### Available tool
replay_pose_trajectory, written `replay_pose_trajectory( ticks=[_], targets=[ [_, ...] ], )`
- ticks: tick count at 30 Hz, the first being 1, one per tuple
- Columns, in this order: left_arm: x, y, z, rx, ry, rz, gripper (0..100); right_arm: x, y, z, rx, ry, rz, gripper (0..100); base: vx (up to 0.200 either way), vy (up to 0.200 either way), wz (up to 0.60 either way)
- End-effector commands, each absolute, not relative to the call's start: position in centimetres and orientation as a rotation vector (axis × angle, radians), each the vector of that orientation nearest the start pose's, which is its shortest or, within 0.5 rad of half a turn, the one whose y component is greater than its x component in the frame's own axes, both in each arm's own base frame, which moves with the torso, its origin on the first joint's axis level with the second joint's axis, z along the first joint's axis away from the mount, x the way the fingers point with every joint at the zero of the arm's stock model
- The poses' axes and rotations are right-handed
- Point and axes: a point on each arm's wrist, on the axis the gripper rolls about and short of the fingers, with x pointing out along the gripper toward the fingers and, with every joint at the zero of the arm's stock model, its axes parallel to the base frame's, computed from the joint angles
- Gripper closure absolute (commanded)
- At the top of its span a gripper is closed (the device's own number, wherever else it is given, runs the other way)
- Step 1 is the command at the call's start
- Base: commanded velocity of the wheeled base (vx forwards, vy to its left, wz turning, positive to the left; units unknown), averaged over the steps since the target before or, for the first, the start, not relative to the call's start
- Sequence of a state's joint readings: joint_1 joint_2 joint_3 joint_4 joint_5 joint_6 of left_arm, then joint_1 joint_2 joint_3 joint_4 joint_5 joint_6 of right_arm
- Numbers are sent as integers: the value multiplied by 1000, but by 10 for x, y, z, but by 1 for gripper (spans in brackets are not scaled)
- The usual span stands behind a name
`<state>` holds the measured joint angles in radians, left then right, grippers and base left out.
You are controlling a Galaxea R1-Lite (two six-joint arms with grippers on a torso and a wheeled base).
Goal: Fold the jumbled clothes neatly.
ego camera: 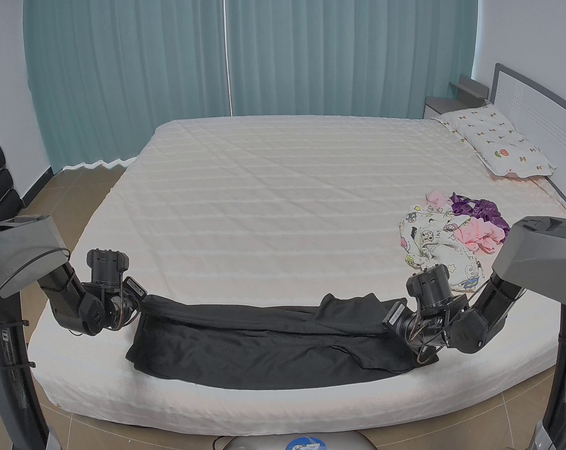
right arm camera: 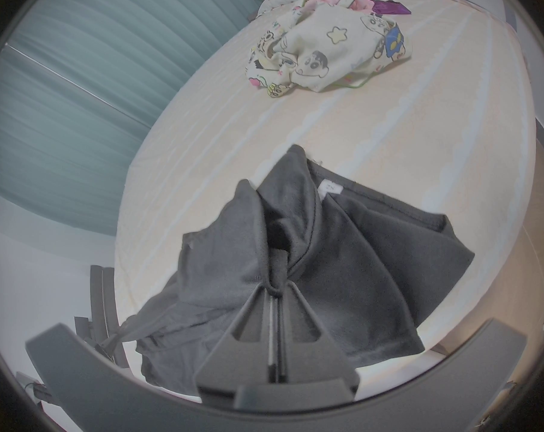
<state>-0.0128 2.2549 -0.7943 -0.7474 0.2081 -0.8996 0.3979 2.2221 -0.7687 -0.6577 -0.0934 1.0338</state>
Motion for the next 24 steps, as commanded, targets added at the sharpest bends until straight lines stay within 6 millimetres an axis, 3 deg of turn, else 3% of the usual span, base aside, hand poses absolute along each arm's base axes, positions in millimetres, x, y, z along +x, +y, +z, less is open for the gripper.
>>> replay_pose_trajectory(
  ticks=[1,5,11,15,24],
  targets=[
    [367,1,11,-749,545,464,100,339,128,23,826,744,-115,100,0,0,0],
    [384,2,24,-710,491,425,100,366,125,44,872,641,-88,100,0,0,0],
    [410,4,44,-731,404,399,100,390,129,55,900,517,-85,100,0,0,0],
    [412,6,44,-742,390,403,100,394,134,52,903,425,-64,100,0,0,0],
    [411,13,32,-781,406,439,100,390,131,40,890,439,-80,100,0,0,0]
  ],
)
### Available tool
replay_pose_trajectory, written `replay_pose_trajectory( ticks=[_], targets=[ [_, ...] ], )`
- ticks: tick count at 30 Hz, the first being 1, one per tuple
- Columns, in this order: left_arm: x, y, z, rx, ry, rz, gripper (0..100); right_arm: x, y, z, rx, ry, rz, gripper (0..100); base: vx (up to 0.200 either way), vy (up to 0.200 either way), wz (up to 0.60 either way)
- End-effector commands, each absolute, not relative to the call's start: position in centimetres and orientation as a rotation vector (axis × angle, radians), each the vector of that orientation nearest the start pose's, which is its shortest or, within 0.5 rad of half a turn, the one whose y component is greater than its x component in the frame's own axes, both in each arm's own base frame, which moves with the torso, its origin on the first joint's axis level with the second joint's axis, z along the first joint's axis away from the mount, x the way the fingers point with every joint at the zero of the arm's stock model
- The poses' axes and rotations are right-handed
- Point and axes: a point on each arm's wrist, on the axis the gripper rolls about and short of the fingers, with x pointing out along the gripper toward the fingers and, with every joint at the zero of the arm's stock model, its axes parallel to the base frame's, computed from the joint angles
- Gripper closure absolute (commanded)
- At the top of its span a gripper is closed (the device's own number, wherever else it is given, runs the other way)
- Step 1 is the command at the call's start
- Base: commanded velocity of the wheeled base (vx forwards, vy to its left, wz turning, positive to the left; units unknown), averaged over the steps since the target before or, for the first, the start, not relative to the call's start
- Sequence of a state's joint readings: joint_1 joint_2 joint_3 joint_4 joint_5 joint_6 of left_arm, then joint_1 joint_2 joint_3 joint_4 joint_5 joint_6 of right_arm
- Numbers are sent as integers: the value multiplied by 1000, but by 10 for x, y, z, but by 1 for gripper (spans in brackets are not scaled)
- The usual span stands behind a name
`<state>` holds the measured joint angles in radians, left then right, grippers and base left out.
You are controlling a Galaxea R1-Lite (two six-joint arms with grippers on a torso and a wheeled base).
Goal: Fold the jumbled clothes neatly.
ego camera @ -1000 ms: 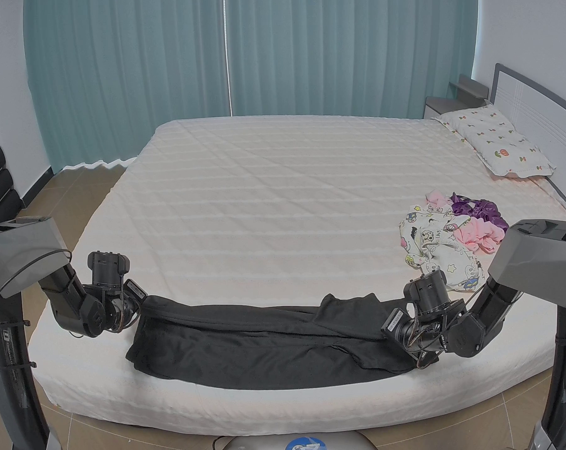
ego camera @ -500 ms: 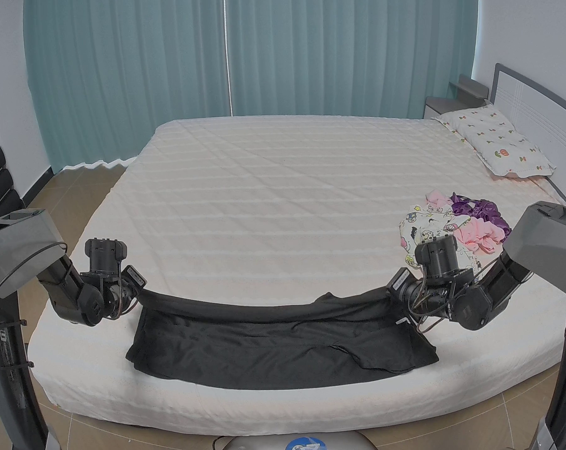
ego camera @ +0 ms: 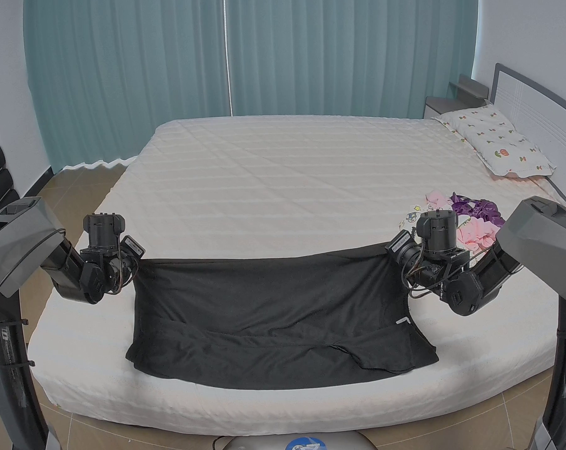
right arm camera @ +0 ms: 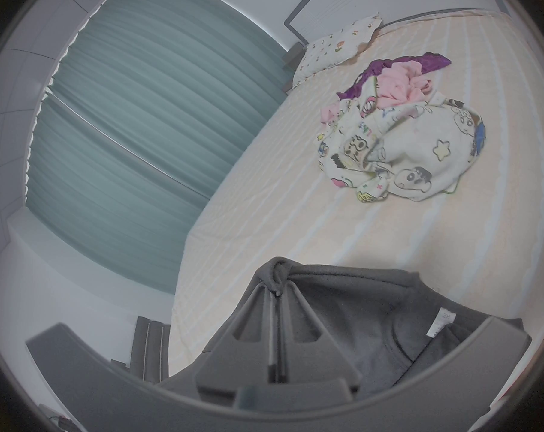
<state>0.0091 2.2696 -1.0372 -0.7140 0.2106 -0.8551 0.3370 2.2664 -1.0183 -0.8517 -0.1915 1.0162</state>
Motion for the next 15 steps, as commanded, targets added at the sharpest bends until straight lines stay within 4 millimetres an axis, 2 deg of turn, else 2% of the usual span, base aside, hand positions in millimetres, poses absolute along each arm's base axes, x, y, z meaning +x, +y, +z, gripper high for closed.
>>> replay_pose_trajectory(
  ticks=[1,8,15],
  targets=[
    [411,14,32,-782,404,440,100,389,131,41,889,434,-82,100,0,0,0],
    [406,20,49,-796,361,439,100,389,128,40,901,392,-68,100,0,0,0],
    [401,17,35,-779,421,443,100,392,128,46,920,327,-33,100,0,0,0]
  ],
)
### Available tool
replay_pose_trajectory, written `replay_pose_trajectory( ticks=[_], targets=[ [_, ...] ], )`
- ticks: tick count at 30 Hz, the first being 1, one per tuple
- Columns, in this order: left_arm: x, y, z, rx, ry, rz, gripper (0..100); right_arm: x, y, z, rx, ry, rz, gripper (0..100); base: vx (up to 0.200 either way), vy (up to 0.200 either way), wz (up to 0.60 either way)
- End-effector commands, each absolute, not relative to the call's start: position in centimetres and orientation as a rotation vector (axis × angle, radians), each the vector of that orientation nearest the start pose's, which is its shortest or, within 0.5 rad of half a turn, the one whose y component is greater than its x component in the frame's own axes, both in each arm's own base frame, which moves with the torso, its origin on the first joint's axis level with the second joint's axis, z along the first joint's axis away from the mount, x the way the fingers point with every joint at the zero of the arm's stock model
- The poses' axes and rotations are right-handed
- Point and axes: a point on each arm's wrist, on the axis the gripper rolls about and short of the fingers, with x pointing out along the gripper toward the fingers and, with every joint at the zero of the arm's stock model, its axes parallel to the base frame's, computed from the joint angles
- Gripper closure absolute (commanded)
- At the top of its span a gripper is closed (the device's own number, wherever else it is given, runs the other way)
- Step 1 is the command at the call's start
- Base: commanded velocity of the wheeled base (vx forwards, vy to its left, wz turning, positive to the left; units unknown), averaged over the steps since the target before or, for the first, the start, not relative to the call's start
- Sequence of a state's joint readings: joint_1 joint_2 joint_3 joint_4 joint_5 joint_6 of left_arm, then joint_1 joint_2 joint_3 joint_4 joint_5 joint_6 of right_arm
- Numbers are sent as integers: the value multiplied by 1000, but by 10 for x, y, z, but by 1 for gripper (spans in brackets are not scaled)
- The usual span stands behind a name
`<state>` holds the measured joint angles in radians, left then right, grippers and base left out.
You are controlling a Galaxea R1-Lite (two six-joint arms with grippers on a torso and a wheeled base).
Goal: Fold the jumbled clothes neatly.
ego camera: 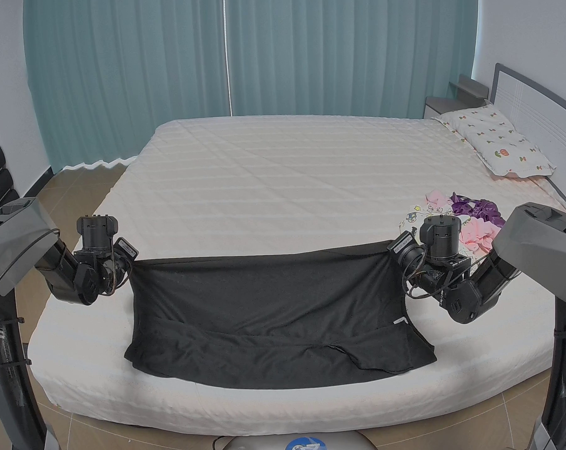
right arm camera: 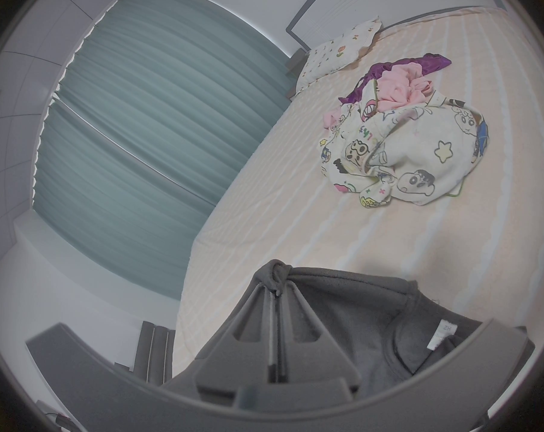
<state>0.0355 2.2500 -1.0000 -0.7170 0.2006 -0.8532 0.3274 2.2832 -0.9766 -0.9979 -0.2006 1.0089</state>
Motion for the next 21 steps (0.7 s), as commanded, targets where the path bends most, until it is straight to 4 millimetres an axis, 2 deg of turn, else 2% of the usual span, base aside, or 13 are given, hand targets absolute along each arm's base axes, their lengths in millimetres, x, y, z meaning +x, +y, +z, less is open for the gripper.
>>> replay_pose_trajectory(
  ticks=[1,6,11,17,21],
  targets=[
    [401,17,28,-776,436,450,100,392,128,50,926,309,-24,100,0,0,0],
    [402,16,19,-747,461,448,100,390,118,56,913,281,-38,100,0,0,0],
    [405,16,23,-750,443,441,100,388,111,44,893,308,-65,100,0,0,0],
    [407,16,32,-760,393,422,100,390,111,42,895,309,-61,100,0,0,0],
    [406,16,25,-757,395,421,100,390,113,37,894,307,-54,100,0,0,0]
  ],
)
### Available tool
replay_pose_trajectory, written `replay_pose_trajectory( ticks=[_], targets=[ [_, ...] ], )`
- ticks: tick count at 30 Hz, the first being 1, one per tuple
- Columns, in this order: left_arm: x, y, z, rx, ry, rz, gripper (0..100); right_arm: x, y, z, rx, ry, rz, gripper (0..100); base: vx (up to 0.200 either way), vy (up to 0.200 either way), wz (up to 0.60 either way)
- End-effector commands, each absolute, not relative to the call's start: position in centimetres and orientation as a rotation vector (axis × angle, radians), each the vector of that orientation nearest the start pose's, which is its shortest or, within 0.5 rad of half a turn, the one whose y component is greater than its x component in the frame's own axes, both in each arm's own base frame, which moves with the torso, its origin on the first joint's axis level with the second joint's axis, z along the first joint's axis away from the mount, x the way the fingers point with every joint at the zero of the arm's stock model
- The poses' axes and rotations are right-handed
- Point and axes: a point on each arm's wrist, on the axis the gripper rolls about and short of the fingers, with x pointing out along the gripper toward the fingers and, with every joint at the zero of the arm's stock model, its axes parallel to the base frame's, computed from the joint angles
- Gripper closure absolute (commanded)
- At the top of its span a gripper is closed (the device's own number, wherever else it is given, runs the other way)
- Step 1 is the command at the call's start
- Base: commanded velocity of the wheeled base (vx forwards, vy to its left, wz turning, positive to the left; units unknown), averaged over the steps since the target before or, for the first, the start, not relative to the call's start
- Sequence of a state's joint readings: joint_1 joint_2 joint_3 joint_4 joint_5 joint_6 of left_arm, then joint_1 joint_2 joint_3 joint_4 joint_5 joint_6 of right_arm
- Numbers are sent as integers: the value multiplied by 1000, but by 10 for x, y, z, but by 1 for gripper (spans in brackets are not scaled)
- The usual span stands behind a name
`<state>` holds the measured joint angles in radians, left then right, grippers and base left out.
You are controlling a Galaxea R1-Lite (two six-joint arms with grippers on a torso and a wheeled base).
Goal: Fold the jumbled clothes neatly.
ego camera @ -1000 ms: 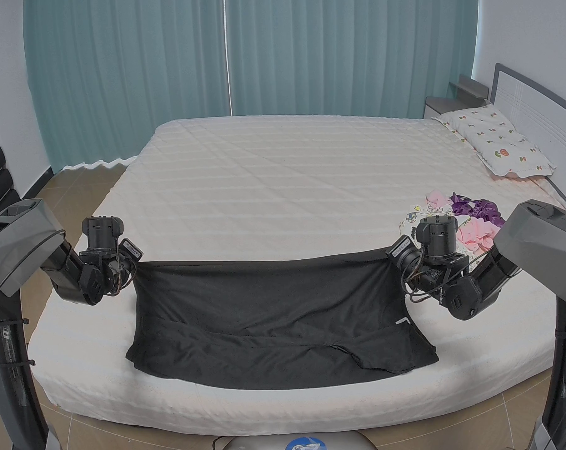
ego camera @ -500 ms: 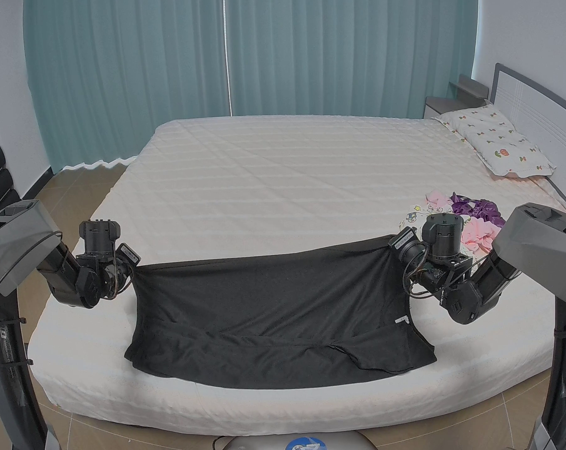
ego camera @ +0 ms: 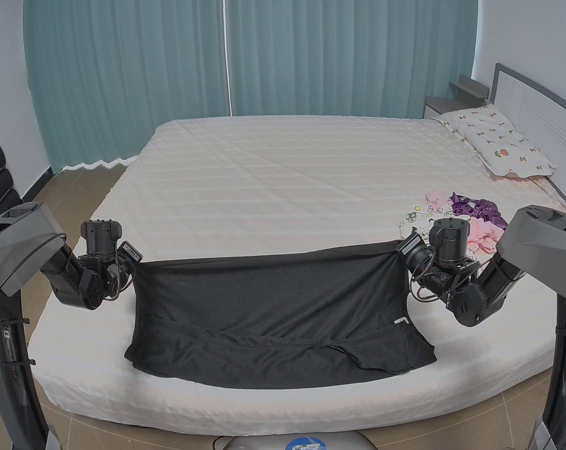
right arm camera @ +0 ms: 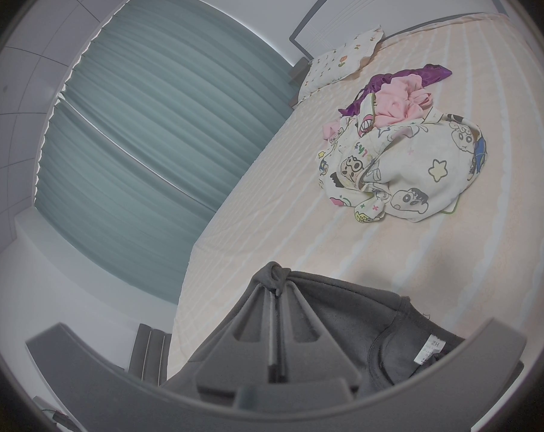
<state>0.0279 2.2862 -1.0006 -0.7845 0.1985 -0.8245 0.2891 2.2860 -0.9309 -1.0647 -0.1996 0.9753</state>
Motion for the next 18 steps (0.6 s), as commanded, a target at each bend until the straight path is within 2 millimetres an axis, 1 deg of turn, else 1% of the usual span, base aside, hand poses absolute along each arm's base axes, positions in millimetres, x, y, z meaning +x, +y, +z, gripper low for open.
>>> replay_pose_trajectory(
  ticks=[1,5,8,9,10,11,16,18],
  targets=[
    [405,16,24,-756,402,422,100,389,113,38,894,303,-52,100,0,0,0],
    [401,16,20,-737,423,427,100,382,110,35,879,330,-57,100,0,0,0],
    [393,16,14,-711,460,429,100,373,107,28,831,378,-49,100,0,0,0],
    [388,16,11,-685,479,428,100,367,107,24,807,410,-38,100,0,0,0],
    [387,16,11,-682,481,428,100,366,106,23,806,412,-37,100,0,0,0],
    [383,15,8,-665,499,428,100,362,105,20,785,434,-40,100,0,0,0],
    [370,16,0,-649,551,439,100,351,104,9,728,485,-46,100,0,0,0],
    [364,16,-7,-634,582,450,100,345,103,2,695,519,-50,100,0,0,0]
  ],
)
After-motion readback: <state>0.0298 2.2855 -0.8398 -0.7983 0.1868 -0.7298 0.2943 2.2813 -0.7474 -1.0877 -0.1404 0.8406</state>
